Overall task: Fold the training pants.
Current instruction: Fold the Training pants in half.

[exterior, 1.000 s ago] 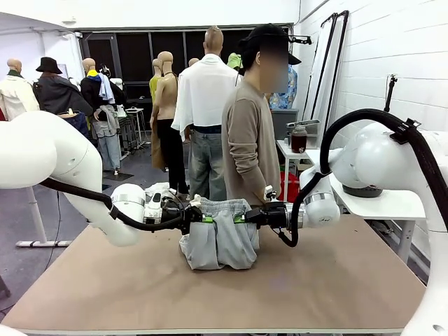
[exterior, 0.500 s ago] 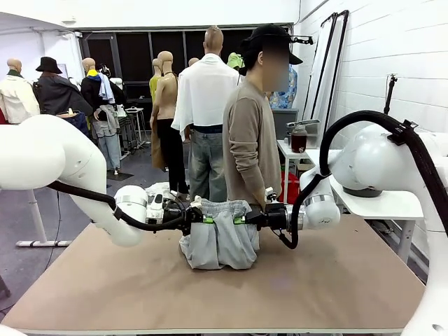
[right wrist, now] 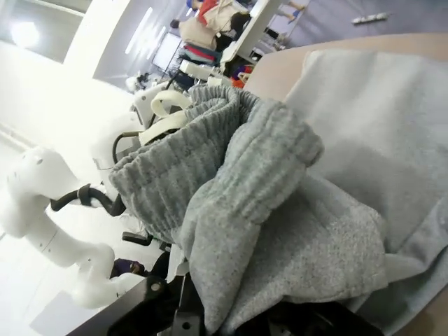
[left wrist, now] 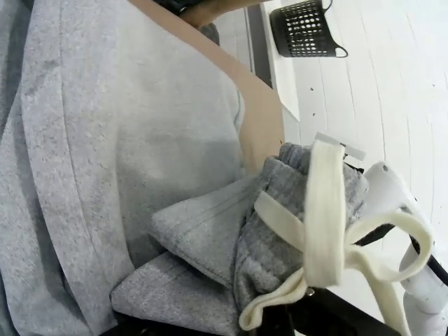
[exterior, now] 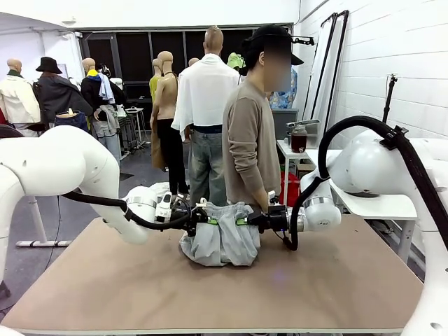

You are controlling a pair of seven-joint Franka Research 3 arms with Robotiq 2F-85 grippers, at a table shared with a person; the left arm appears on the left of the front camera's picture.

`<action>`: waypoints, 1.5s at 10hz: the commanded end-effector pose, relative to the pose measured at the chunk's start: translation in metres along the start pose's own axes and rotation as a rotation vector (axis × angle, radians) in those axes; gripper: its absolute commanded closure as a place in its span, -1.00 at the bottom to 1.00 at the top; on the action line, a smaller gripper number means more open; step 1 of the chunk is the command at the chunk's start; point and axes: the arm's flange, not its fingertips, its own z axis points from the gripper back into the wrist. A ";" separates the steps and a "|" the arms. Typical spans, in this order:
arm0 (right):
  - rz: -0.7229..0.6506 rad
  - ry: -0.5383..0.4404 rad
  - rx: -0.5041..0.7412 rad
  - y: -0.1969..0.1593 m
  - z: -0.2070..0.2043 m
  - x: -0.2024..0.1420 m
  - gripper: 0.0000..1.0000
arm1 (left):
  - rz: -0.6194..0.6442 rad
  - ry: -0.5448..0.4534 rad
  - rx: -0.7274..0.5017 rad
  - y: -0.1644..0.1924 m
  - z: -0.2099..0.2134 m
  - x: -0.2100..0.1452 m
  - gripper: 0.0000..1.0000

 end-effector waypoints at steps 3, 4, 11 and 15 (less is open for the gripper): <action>-0.078 -0.030 -0.080 -0.020 0.009 0.013 1.00 | 0.102 -0.033 0.106 0.016 0.010 0.031 1.00; -0.080 -0.032 -0.090 -0.022 0.008 0.014 1.00 | 0.108 -0.046 0.104 0.019 0.010 0.035 1.00; -0.090 -0.046 -0.188 -0.032 0.008 0.018 1.00 | 0.154 -0.045 0.095 0.033 0.002 0.040 1.00; -0.096 -0.059 -0.228 -0.023 0.015 0.020 0.13 | 0.192 -0.028 0.101 0.026 0.008 0.037 0.05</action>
